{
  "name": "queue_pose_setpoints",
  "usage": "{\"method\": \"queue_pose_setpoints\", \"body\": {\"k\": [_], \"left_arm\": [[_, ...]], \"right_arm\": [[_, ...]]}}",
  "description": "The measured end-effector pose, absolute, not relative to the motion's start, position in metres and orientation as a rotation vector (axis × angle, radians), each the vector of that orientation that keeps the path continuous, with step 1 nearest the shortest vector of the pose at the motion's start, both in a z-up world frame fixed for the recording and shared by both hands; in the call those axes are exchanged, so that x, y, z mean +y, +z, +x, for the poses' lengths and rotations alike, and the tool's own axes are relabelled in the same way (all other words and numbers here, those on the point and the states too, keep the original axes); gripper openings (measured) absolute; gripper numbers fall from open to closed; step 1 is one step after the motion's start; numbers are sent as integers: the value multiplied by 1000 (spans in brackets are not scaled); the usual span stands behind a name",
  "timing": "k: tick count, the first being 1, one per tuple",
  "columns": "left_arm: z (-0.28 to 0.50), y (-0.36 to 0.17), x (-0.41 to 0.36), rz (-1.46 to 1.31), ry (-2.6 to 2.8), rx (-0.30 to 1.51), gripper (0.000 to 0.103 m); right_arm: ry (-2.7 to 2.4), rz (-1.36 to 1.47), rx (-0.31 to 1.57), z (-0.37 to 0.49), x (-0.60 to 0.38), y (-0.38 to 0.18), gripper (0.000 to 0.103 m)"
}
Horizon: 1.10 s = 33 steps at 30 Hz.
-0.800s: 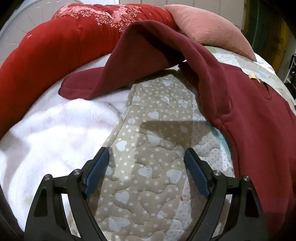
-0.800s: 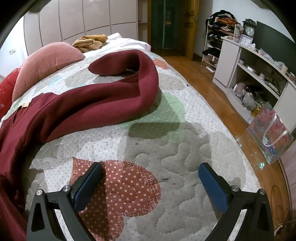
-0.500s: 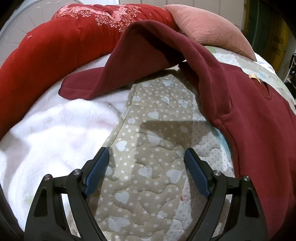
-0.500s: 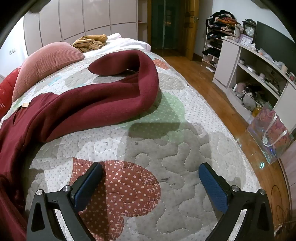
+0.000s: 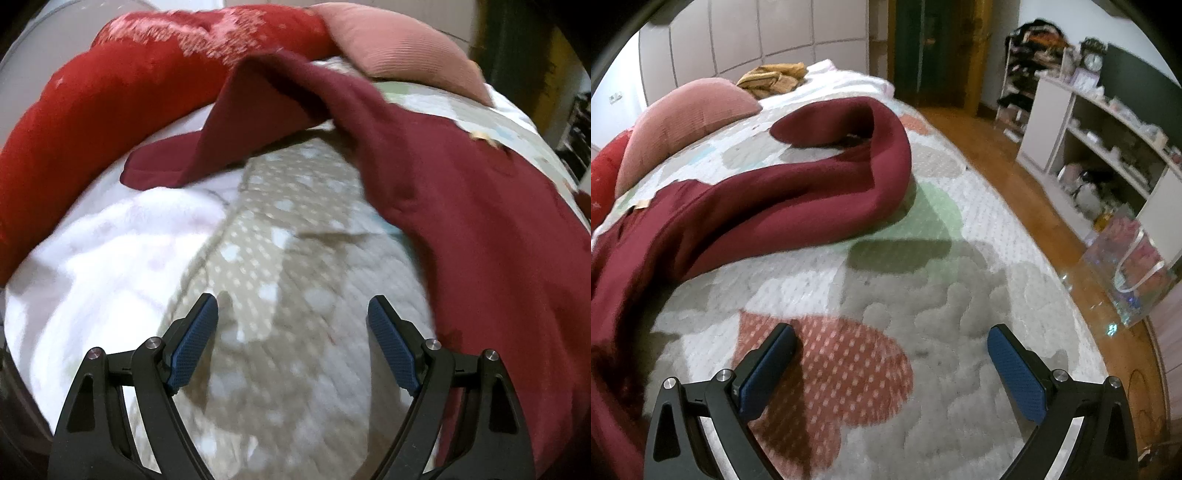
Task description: Fold small clothes
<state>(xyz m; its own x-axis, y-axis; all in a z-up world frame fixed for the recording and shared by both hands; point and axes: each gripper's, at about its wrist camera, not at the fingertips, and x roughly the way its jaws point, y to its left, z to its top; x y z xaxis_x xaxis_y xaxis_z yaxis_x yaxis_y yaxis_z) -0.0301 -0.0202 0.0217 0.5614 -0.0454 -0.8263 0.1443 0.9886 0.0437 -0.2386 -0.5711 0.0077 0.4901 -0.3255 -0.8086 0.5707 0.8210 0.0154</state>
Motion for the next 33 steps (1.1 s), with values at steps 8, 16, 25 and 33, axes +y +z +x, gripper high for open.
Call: {"method": "queue_pose_setpoints", "body": {"k": [8, 16, 25, 33], "left_arm": [[-78, 44, -38, 122, -222, 921, 84], [-115, 57, -55, 162, -294, 894, 84], [-124, 58, -56, 173, -285, 873, 84], [-121, 61, -55, 165, -277, 870, 84]], "right_arm": [[-385, 365, 835, -291, -514, 42, 103], [-300, 243, 833, -288, -446, 54, 103], [-212, 262, 847, -273, -407, 55, 103], [-161, 205, 864, -249, -367, 52, 103]]}}
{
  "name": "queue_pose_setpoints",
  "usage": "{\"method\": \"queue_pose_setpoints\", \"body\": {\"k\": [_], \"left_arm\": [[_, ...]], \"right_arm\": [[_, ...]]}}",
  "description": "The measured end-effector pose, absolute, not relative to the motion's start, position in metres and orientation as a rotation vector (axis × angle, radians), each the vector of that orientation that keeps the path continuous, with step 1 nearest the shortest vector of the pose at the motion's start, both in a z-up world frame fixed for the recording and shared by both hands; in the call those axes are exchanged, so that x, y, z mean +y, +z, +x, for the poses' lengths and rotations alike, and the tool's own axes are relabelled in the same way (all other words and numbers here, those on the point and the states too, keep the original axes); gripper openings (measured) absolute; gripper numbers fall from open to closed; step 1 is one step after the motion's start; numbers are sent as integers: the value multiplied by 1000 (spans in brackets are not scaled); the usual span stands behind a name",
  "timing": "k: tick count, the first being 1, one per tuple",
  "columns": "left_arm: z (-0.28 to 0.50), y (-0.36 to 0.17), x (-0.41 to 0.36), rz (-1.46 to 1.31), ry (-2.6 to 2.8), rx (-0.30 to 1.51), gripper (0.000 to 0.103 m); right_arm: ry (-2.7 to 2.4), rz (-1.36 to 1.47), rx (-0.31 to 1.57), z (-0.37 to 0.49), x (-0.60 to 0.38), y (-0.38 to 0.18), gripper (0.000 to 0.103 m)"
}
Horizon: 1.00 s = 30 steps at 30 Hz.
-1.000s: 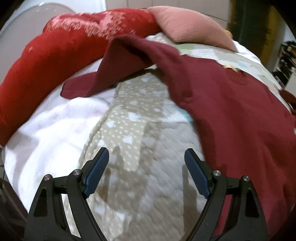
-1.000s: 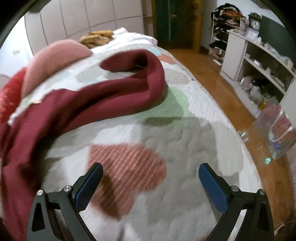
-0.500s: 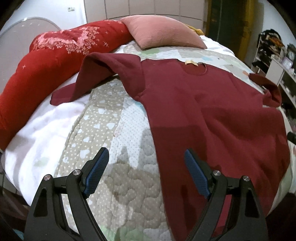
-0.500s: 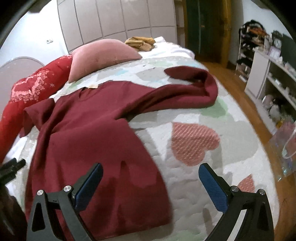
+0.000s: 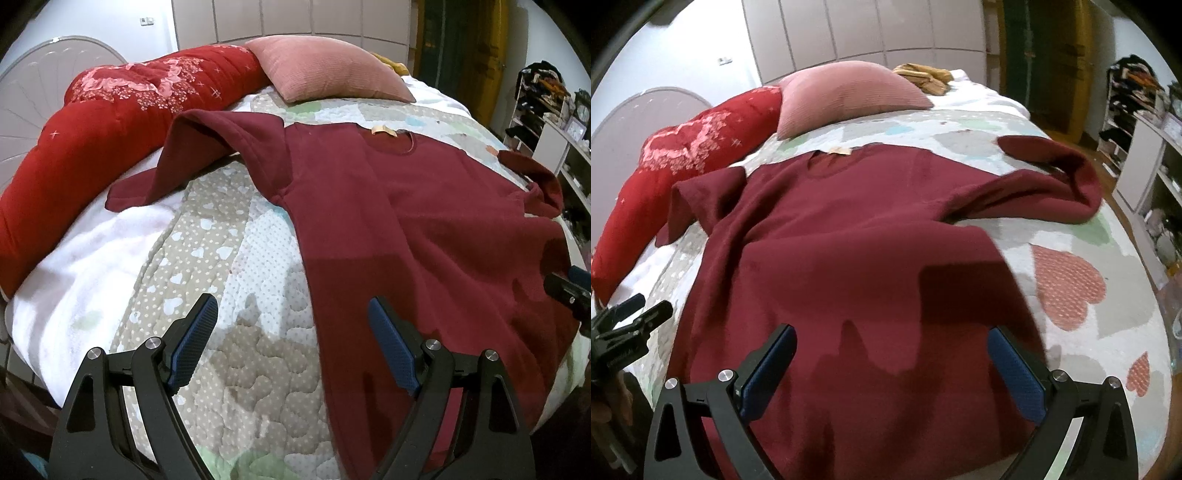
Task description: Fold small clothes
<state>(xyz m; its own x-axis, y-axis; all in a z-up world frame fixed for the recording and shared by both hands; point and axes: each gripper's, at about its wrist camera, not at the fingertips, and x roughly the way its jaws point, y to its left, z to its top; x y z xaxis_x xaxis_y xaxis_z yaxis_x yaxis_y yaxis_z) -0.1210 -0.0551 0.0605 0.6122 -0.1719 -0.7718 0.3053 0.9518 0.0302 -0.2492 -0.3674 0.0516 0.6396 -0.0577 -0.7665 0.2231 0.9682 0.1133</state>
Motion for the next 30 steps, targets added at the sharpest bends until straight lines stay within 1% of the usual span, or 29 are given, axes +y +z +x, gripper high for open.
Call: {"method": "queue_pose_setpoints", "body": {"k": [30], "left_arm": [[-113, 63, -73, 165, -281, 871, 84]], "right_arm": [[-166, 190, 854, -230, -354, 60, 103]]}}
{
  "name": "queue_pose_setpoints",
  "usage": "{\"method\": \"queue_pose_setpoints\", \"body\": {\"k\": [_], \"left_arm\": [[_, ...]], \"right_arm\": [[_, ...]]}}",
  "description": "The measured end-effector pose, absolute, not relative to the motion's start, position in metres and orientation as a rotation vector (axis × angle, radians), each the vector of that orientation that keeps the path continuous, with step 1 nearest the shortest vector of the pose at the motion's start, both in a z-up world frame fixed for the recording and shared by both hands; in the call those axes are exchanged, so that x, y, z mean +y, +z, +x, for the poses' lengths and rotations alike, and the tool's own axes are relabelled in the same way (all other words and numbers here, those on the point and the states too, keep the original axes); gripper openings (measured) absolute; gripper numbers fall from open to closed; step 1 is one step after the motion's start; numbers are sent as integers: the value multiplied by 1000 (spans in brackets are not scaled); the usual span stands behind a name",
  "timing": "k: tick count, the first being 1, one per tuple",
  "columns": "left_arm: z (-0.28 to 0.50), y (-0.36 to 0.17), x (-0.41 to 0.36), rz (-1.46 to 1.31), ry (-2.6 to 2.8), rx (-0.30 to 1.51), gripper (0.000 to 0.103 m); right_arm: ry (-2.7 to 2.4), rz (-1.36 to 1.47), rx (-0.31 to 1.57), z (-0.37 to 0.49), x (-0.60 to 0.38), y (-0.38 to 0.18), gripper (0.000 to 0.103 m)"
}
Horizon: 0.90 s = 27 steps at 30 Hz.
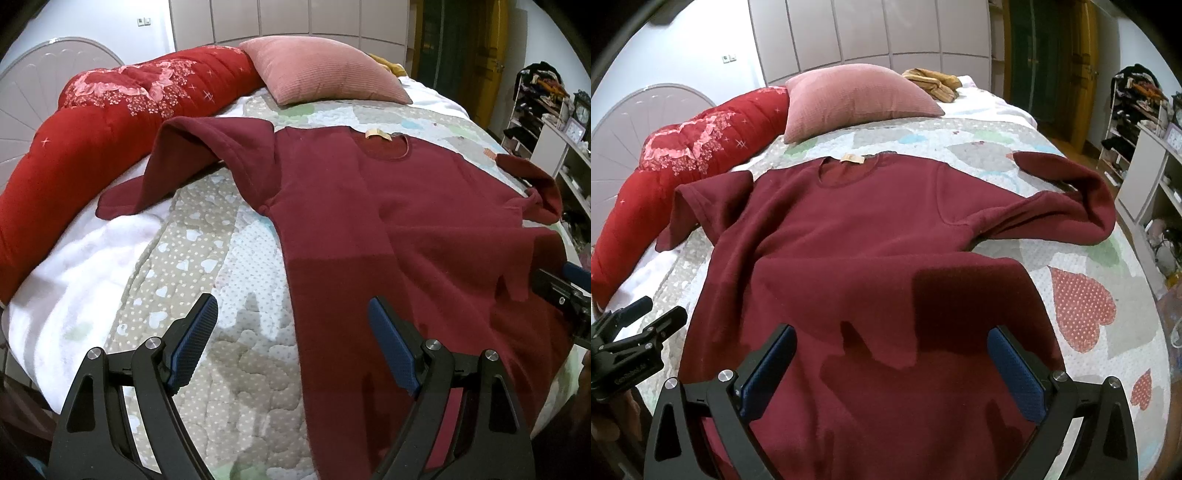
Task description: Fold small clothes
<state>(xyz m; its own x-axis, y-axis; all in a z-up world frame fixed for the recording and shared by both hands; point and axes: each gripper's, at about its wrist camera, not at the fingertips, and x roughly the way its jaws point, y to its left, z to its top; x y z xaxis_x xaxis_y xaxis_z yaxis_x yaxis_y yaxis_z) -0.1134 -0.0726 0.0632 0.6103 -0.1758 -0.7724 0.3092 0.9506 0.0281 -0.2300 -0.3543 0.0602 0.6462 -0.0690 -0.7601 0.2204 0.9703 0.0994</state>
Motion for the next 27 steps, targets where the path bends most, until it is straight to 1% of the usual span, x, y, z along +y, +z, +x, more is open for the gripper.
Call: {"method": "queue_pose_setpoints", "body": {"k": [27], "left_arm": [[-109, 61, -82, 167, -291, 880, 84]], "right_arm": [[-151, 200, 864, -221, -350, 55, 103]]}}
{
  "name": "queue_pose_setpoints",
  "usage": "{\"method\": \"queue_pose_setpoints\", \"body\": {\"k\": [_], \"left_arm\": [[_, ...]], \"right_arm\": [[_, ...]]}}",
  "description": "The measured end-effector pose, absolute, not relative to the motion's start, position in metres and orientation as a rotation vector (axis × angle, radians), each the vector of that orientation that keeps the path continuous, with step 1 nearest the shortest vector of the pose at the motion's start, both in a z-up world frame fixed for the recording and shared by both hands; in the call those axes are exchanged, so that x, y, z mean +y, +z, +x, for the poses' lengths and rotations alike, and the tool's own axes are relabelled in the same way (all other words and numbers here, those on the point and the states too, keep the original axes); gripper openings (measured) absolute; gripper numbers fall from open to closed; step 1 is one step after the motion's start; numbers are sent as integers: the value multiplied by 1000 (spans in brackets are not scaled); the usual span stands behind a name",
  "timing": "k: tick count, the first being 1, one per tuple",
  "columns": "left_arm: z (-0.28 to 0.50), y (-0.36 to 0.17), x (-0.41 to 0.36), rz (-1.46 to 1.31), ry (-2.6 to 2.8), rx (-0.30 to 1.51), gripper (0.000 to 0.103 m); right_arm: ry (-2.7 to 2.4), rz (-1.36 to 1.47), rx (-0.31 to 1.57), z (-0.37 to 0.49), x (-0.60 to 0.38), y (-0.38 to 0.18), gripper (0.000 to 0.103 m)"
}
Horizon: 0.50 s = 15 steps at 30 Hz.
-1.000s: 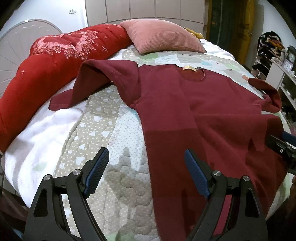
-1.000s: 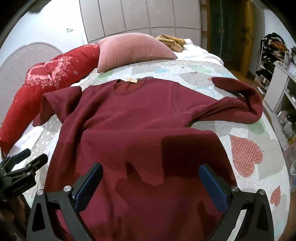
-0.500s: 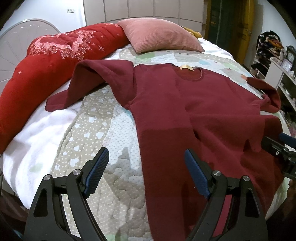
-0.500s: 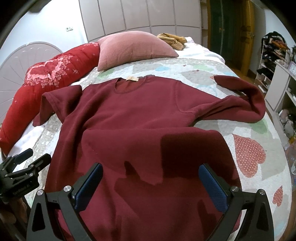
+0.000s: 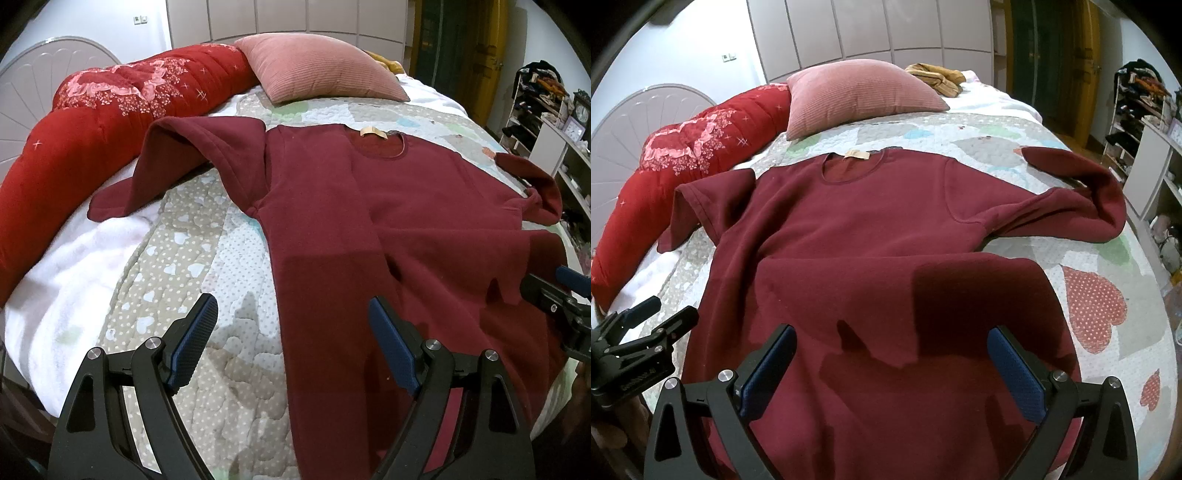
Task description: Fold small clothes
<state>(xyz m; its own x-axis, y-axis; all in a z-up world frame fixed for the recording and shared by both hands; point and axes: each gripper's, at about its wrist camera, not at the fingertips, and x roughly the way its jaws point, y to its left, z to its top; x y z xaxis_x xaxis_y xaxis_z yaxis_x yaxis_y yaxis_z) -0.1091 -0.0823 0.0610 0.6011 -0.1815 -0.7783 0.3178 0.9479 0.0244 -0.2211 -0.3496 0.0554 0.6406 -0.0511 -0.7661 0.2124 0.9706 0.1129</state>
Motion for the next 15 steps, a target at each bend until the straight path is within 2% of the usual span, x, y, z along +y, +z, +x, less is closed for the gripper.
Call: {"method": "queue_pose_setpoints", "body": {"k": [15], "left_arm": [[-104, 56, -84, 158, -287, 894, 84]], "right_arm": [[-147, 197, 876, -213, -345, 52, 103]]}}
